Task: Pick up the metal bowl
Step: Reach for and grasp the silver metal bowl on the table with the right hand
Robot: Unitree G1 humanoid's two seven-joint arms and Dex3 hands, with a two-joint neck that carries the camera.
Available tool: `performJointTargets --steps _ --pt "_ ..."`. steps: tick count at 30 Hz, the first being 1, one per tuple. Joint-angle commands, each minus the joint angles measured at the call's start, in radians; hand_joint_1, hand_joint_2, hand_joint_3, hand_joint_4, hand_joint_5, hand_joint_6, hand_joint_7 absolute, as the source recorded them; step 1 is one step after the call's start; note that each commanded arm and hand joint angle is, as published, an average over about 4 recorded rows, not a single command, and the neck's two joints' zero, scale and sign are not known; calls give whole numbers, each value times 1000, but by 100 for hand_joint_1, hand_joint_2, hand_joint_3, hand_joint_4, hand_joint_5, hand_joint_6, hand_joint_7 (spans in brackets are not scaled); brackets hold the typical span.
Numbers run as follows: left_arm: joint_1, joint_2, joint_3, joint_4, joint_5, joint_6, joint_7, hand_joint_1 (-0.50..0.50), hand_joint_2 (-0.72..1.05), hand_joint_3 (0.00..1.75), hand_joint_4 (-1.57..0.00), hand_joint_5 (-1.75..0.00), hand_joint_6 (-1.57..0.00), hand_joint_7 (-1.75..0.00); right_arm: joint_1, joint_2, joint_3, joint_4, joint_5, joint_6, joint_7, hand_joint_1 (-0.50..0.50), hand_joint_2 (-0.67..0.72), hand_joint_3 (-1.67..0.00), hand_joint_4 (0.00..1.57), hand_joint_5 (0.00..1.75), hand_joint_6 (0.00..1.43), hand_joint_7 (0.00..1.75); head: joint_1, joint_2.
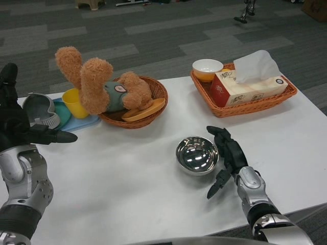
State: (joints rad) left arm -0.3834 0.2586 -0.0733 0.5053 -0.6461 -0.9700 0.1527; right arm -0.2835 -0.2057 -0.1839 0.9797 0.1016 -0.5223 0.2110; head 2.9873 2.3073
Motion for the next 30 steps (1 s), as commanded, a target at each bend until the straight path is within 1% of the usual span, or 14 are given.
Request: performJointTargets --steps 1,4,7,10,14,15,19,24,27,30 --pt "0 5 3 -8 6 -1 4 -50 -48 0 -56 -92 0 0 -7 2 20 46 12 21 -7 -42 72 0 0 0 0 63 -3 0" --pt "0 5 2 -7 6 -1 4 -50 -55 0 -56 -92 0 0 -19 2 27 59 19 18 -10 -42 72 0 0 0 0 63 -5 1" --pt "0 5 1 -8 6 -1 4 -50 -53 0 -59 -92 0 0 -34 -1 64 74 43 18 -10 -42 72 0 0 0 0 63 -6 1" --pt "0 4 0 -8 6 -1 4 -50 -53 0 -60 -92 0 0 -53 -4 112 96 78 17 -12 -42 72 0 0 7 0 63 -8 1" --pt "0 4 0 -8 6 -1 4 -50 -55 0 -60 -92 0 0 -81 -3 195 119 135 13 -12 -42 72 0 0 27 0 63 -11 0" --pt "1 4 0 -8 6 -1 4 -50 -55 0 -60 -92 0 0 -87 -3 211 122 142 11 -12 -42 72 0 0 29 0 63 -14 -1" --pt "1 4 0 -6 6 -1 4 -50 -55 0 -60 -92 0 0 -110 -3 257 128 149 7 -14 -42 72 0 0 34 0 63 -18 0" --pt "0 2 0 -4 6 -1 4 -50 -55 0 -60 -92 0 0 -143 0 290 161 148 4 -22 -42 72 0 0 39 0 63 -15 -1" --pt "0 2 0 -4 6 -1 4 -50 -55 0 -60 -92 0 0 -152 0 308 168 148 -4 -35 -42 72 0 0 39 0 68 -13 -2" --pt "1 1 0 -4 6 -1 4 -50 -55 0 -60 -92 0 0 -152 1 314 168 148 -15 -47 -42 72 0 0 61 0 89 -14 -1"
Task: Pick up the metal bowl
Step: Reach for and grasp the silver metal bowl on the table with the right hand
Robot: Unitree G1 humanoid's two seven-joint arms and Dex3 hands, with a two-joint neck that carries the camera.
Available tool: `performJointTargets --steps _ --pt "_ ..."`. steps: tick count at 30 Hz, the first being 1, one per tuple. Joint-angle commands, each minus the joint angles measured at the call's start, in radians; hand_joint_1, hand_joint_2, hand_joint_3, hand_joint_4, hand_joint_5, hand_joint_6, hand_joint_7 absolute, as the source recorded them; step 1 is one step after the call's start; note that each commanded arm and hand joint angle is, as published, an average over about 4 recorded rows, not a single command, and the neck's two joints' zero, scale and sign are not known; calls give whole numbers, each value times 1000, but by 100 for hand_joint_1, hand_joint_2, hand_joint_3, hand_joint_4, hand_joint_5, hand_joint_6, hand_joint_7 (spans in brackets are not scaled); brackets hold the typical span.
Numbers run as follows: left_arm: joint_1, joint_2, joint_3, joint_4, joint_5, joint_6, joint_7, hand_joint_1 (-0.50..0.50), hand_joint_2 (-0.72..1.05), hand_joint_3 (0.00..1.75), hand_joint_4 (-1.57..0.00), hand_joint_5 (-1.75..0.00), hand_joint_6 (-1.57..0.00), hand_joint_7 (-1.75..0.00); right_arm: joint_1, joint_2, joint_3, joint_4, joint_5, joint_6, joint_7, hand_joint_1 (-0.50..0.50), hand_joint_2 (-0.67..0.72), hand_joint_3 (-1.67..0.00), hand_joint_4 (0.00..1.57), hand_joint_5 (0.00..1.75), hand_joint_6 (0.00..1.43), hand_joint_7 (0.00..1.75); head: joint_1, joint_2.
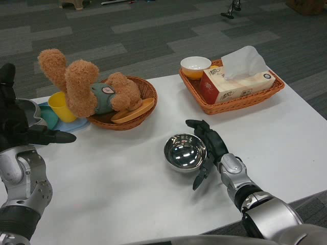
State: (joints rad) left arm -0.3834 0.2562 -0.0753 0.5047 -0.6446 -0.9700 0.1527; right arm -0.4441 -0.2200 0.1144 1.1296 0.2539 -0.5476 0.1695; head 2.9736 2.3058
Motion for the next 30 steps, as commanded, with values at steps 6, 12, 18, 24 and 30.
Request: performJointTargets --steps 6,12,18,24,30 --pt "0 4 1 -3 3 -1 4 -50 -55 0 -60 -92 0 0 8 19 20 20 -2 -10 -27 -40 65 -2 4 143 0 145 -3 3" --pt "0 4 2 -2 1 -1 4 -50 -55 0 -60 -92 0 0 7 21 21 31 3 -31 -46 -22 42 -38 74 172 17 168 -1 6" --pt "0 5 1 -2 0 -1 4 -50 -55 0 -60 -92 0 0 8 21 20 50 18 -38 -54 -7 28 -77 113 165 49 159 0 8" --pt "0 5 -2 -2 0 -1 4 -50 -55 0 -60 -92 0 0 8 20 19 50 50 -49 -61 7 28 -79 143 155 70 154 -1 7" --pt "0 5 -4 -2 0 -1 4 -50 -55 0 -60 -92 0 0 11 16 18 47 88 -73 -62 15 28 -79 140 145 93 143 0 5"
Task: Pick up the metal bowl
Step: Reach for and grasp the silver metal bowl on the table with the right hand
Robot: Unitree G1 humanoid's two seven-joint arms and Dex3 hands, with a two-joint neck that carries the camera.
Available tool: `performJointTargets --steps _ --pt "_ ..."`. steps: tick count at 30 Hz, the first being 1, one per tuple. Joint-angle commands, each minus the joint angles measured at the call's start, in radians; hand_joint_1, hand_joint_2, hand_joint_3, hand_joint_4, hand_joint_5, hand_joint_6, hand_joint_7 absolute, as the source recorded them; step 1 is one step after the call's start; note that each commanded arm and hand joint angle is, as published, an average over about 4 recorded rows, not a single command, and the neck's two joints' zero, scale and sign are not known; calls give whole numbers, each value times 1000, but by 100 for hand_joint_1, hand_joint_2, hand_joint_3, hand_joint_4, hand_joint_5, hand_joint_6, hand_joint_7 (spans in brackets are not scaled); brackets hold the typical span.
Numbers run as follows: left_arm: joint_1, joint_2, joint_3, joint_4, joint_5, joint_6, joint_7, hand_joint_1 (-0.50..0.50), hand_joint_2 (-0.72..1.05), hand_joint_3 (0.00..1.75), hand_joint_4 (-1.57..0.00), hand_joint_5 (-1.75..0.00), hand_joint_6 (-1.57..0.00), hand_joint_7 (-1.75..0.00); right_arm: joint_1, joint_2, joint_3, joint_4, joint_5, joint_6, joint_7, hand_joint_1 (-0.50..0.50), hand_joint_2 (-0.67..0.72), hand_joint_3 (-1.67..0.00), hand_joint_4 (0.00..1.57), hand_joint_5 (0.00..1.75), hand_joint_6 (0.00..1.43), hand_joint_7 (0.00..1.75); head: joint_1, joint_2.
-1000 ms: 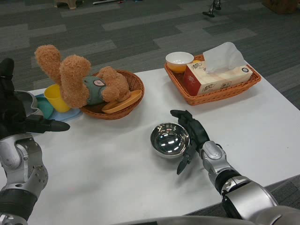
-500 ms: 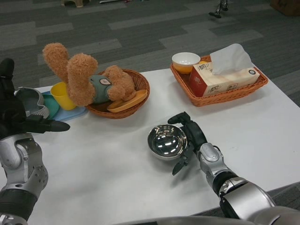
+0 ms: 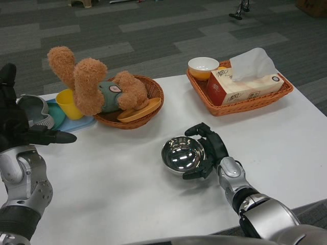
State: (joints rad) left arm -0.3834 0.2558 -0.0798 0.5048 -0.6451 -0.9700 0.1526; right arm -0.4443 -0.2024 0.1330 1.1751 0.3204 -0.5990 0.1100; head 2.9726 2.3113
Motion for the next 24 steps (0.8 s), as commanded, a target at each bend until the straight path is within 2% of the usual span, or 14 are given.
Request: performJointTargets --steps 1,4,12,15,20,24 --pt "0 5 0 -2 1 -1 4 -50 -55 0 -60 -92 0 0 12 -2 0 -1 28 -25 -3 16 28 -79 140 143 94 141 1 0" --pt "0 5 0 -2 1 -1 4 -50 -55 0 -60 -92 0 0 16 -5 2 -13 52 -36 -3 17 28 -79 140 131 98 140 0 1" --pt "0 5 -2 -2 1 -1 4 -50 -55 0 -60 -92 0 0 30 -20 0 -58 100 -41 19 25 28 -79 140 114 111 127 -1 1" --pt "0 5 -3 -2 1 -1 4 -50 -55 0 -60 -92 0 0 34 -23 0 -71 111 -41 25 25 28 -79 141 107 111 126 -1 1" --pt "0 5 -6 -2 1 -1 4 -50 -55 0 -60 -92 0 0 49 -23 2 -122 117 -45 26 25 28 -79 143 107 111 126 -2 2" --pt "0 5 -8 -2 1 -1 4 -50 -55 0 -60 -92 0 0 63 -33 14 -196 115 -50 28 25 22 -79 148 107 109 126 5 13"
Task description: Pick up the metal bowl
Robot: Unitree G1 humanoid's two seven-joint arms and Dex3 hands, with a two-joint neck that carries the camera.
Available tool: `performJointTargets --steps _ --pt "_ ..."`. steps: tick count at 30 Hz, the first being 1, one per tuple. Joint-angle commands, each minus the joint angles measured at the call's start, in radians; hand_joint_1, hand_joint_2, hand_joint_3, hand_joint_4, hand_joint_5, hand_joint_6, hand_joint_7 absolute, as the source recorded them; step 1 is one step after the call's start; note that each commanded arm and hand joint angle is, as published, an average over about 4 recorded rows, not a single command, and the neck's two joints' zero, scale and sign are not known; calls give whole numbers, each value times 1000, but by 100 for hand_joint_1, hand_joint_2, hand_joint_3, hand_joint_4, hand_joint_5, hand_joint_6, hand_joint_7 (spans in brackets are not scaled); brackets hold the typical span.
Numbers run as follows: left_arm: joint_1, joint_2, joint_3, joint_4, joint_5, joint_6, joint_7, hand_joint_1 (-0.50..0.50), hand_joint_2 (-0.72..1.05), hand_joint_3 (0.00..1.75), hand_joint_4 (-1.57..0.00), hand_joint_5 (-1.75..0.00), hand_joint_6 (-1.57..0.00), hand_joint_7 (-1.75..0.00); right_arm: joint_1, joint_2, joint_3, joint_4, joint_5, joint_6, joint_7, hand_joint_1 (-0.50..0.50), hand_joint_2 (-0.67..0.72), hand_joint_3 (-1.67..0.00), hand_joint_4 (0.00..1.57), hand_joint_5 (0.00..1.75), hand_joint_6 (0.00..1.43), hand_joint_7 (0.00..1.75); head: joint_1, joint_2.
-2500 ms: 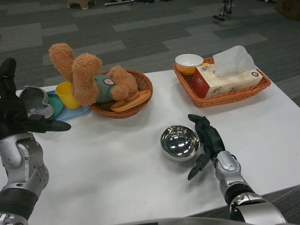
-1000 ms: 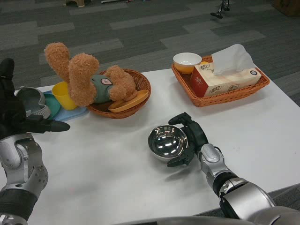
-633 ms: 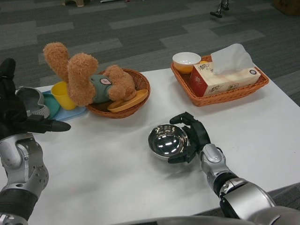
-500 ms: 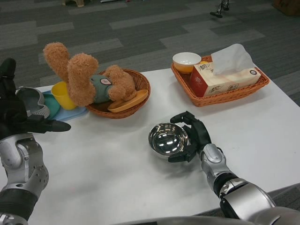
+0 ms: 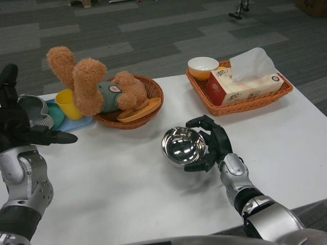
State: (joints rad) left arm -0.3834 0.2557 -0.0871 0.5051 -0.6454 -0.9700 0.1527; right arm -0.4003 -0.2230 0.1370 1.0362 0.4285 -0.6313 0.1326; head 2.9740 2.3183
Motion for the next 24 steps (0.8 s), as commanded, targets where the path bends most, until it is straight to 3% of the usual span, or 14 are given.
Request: performJointTargets --steps 1,6,15,19,24 --pt "0 5 0 -2 1 -1 4 -50 -55 0 -60 -92 0 0 23 -17 13 -82 1 -17 6 25 22 -79 149 107 108 126 7 12" --pt "0 5 1 -2 1 -1 4 -50 -55 0 -60 -92 0 0 42 -37 15 -211 -44 10 4 28 19 -87 151 107 103 126 25 58" --pt "0 3 4 2 1 -1 4 -50 -55 0 -60 -92 0 0 51 -43 9 -406 -120 160 -4 29 15 -87 153 107 94 119 85 175" --pt "-1 1 5 5 1 -1 4 -50 -55 0 -60 -92 0 0 44 -52 6 -463 -158 234 -4 30 14 -95 153 107 90 119 125 230" --pt "-2 -1 6 8 1 -1 4 -50 -55 0 -60 -92 0 0 31 -50 7 -490 -164 267 -4 31 9 -95 154 107 91 119 197 322"
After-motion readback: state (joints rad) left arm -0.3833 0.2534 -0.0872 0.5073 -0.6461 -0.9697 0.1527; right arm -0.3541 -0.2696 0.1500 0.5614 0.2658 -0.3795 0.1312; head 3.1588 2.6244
